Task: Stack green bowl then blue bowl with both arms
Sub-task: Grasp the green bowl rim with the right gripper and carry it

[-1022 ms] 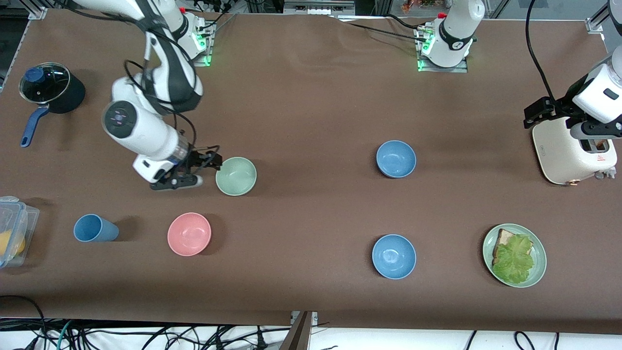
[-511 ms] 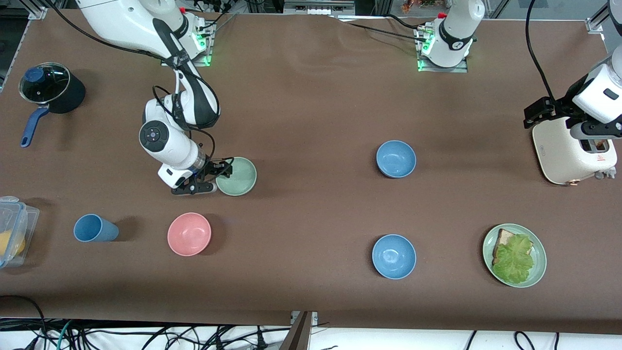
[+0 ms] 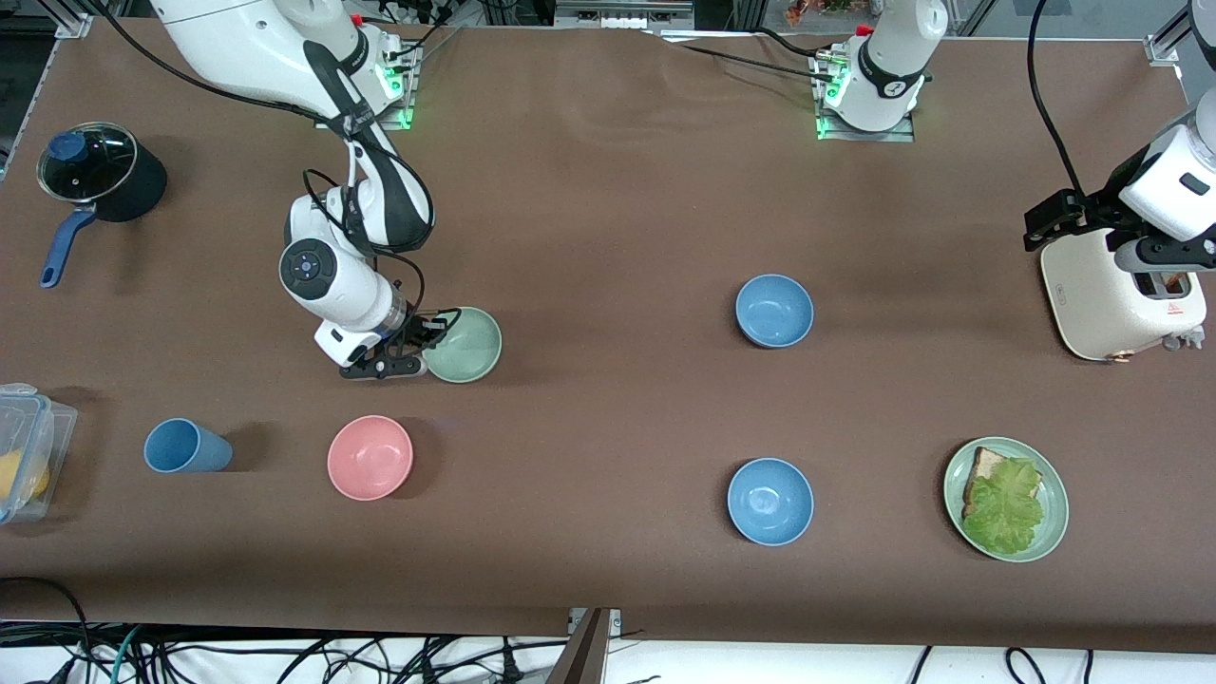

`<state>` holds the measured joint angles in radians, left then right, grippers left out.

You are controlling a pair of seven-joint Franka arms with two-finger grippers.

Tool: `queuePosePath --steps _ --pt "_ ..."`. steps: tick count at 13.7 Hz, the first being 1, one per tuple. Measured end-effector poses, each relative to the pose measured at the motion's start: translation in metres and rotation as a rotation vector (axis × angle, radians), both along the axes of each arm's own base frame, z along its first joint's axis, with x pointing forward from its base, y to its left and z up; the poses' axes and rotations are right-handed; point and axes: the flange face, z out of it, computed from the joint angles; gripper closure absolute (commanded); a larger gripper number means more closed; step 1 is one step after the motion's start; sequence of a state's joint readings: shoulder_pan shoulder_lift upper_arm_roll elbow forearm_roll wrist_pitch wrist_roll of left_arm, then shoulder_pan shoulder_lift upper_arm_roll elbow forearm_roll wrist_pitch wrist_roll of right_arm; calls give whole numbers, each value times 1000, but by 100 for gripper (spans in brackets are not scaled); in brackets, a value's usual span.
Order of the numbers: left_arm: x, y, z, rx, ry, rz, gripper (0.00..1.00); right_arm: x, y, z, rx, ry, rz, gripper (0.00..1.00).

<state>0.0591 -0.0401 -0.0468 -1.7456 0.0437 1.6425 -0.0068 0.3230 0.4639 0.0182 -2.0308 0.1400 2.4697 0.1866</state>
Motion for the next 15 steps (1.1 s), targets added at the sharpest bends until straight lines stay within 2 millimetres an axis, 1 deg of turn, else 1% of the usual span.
queuePosePath --steps 2,3,4,6,7,8,9,10,11,12,13,14,15 --pt "0 0 0 0 0 0 0 2 8 7 8 -6 -12 100" --pt "0 0 0 0 0 0 0 5 18 15 14 1 -20 100" --pt "0 0 0 0 0 0 0 12 33 32 24 12 -28 100" --pt "0 0 0 0 0 -1 0 25 81 77 57 6 -51 100" --pt "0 -1 0 0 0 -2 0 26 114 92 72 -2 -69 100" --pt "0 -2 0 0 0 -3 0 21 151 97 84 -4 -91 100" --pt "0 -3 0 0 0 -6 0 11 193 90 91 2 -111 100" --pt "0 -6 0 0 -1 -12 0 -2 234 77 92 10 -125 100" --pt "0 -12 0 1 -1 -21 0 -14 270 60 83 7 -132 100" --pt "0 -17 1 1 -1 -28 0 -26 302 44 62 -11 -138 100" --pt "0 -19 1 1 -2 -31 0 -37 329 29 40 -34 -147 100" --pt "0 -19 1 1 -2 -32 0 -46 347 17 28 -49 -155 100" --pt "0 -19 1 1 -2 -30 0 -51 357 8 26 -59 -160 100"
